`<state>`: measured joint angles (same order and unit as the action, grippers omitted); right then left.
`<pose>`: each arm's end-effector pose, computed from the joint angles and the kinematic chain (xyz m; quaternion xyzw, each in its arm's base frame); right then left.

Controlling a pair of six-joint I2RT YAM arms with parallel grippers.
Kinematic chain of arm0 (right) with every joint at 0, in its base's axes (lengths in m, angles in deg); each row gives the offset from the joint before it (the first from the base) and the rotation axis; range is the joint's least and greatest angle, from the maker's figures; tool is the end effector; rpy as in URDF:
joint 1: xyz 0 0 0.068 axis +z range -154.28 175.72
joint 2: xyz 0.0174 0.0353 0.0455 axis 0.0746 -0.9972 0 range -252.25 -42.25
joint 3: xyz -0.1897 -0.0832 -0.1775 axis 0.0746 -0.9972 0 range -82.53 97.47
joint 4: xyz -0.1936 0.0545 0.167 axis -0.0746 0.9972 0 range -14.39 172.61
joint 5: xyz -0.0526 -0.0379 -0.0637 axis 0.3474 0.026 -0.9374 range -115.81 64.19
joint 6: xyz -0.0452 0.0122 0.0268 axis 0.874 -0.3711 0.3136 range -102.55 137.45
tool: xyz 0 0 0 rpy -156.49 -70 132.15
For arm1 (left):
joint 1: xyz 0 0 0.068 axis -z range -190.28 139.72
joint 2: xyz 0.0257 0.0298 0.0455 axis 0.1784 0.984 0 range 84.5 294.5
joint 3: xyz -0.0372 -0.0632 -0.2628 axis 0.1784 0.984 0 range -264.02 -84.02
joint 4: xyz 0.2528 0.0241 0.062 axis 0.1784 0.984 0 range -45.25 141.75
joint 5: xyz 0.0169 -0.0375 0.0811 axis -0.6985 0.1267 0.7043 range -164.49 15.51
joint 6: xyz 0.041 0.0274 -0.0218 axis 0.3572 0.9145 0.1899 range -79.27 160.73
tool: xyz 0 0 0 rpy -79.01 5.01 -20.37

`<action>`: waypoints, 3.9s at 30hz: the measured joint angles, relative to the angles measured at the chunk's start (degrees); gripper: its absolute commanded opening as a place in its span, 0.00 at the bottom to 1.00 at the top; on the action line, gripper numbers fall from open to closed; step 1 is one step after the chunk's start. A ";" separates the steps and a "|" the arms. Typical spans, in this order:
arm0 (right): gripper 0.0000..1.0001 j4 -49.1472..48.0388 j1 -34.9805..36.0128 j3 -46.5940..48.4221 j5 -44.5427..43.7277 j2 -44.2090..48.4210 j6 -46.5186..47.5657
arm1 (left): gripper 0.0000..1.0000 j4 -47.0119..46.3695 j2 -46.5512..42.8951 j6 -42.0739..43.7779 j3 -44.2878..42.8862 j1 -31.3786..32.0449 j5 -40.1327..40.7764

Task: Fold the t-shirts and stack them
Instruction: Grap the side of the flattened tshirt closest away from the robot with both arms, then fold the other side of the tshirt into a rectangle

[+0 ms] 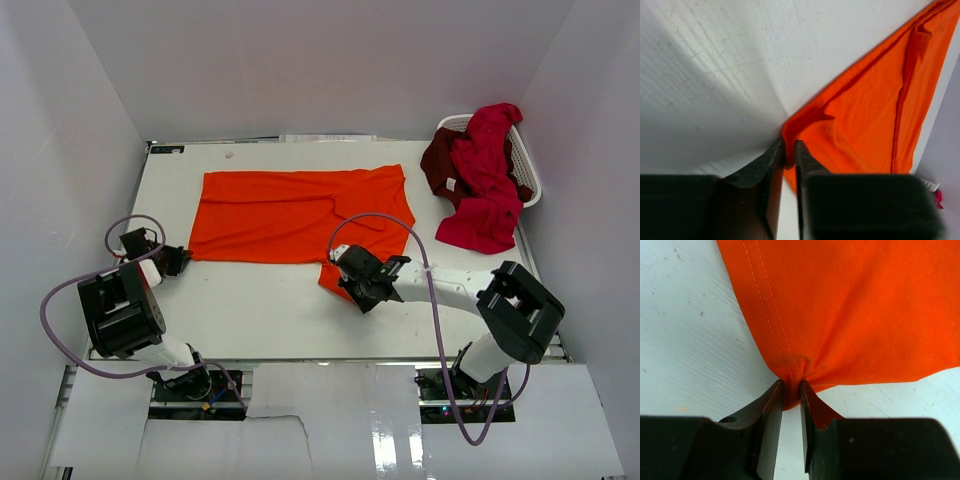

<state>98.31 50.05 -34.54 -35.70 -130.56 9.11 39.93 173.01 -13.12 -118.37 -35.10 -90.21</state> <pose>0.1724 0.2298 0.1673 -0.3599 0.8997 0.0492 0.2421 0.2543 0.1070 0.1319 -0.5521 0.7485 -0.2105 0.3010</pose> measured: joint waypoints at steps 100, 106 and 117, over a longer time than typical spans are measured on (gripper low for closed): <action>0.08 23.52 -30.18 45.11 5.07 -9.57 13.27 | 0.00 10.23 6.88 -3.19 -22.10 6.67 -0.55; 0.08 23.87 -30.34 45.92 5.92 -10.03 13.31 | 0.00 10.91 7.82 -3.04 -26.16 6.71 -0.52; 0.08 24.41 -30.34 52.74 7.43 -16.98 14.16 | 0.00 12.15 11.34 -2.69 -29.53 6.75 -0.13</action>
<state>122.73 19.71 18.20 -28.26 -147.54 23.28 52.09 184.35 -15.81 -147.90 -28.34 -90.35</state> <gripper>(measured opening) 0.086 0.018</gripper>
